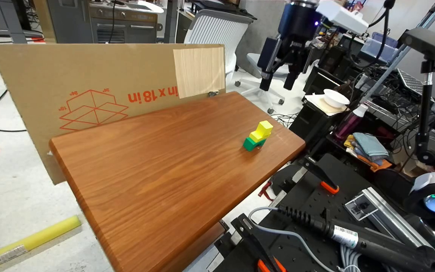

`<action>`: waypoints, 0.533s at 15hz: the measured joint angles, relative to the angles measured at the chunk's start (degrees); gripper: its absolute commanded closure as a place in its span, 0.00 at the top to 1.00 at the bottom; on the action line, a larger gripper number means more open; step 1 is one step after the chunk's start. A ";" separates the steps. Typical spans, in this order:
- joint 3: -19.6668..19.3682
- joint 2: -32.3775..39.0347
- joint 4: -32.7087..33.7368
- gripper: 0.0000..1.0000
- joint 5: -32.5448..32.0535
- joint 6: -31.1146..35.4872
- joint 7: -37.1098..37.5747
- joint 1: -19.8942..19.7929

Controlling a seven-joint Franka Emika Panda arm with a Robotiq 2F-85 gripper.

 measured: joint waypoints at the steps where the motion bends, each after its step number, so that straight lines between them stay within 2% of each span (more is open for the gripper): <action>1: 0.08 1.73 1.20 1.00 0.00 0.00 0.24 -0.32; 8: 0.38 10.28 7.68 1.00 0.00 -0.38 2.24 -2.08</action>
